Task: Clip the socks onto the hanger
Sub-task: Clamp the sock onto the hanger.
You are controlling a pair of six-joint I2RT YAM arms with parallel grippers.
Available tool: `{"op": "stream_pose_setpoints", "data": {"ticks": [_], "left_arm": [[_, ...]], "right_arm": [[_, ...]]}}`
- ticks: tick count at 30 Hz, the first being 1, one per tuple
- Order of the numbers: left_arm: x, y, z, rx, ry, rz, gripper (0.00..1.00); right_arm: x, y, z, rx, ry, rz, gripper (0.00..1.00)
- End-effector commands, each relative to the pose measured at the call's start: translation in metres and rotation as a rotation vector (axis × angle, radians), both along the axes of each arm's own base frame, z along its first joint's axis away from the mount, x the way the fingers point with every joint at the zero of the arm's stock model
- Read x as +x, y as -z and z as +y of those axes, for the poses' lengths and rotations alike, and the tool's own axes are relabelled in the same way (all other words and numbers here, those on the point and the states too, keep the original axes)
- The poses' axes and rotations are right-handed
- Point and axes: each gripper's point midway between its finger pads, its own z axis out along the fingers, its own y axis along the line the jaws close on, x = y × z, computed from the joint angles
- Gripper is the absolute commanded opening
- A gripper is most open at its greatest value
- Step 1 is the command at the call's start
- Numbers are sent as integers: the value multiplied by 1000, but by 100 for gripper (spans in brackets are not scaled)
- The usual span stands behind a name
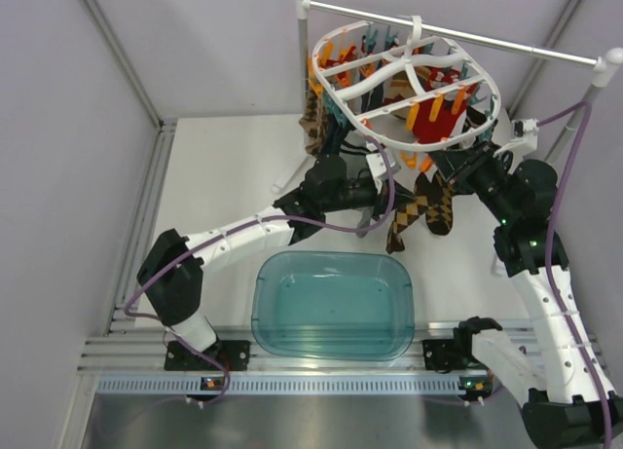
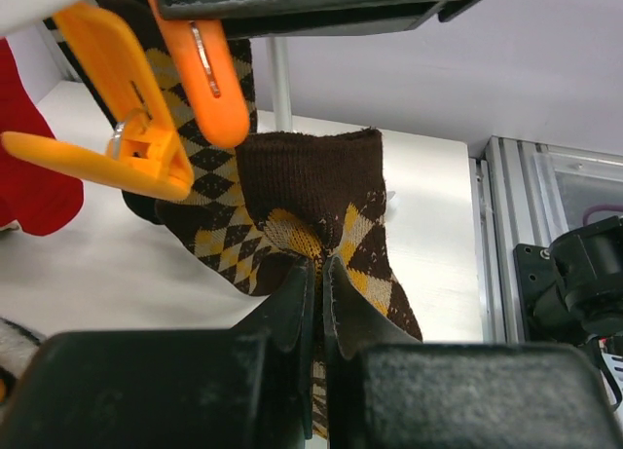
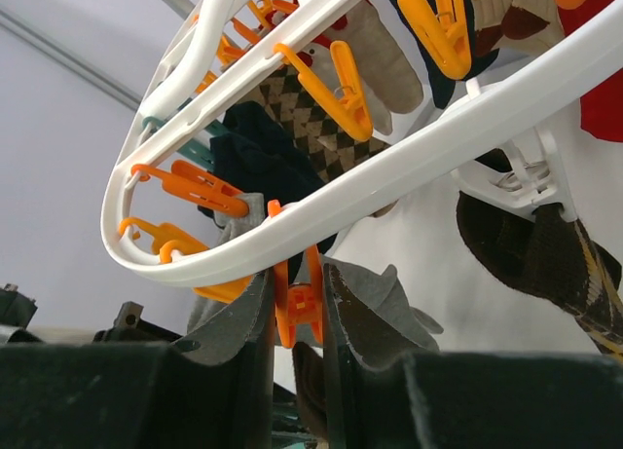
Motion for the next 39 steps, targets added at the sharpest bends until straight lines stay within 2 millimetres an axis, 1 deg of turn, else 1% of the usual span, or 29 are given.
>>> {"op": "stream_pose_setpoints", "data": {"ticks": [1,6,10,22,28,34,39], "left_arm": [[9,-27,-2,-71,5,-14,0],[20,-27,1,-78,-12,21,0],[24,-30,3,-84,-12,25,0],[13,-37,4,-106,43,20,0],[7,-47,6,-133,57,20,0],[7,-49,9,-140,50,22,0],[7,-57,9,-159,52,16,0]], "right_arm": [[-6,-17,-1,3,-2,-54,0],[-6,-15,-1,-4,-2,-54,0],[-5,-15,-1,-3,-6,-55,0],[-2,-9,-3,-36,3,-64,0],[-2,-7,-4,-54,5,-72,0],[-3,-7,-3,-52,2,-67,0],[-3,-8,-2,-52,-5,-68,0]]}}
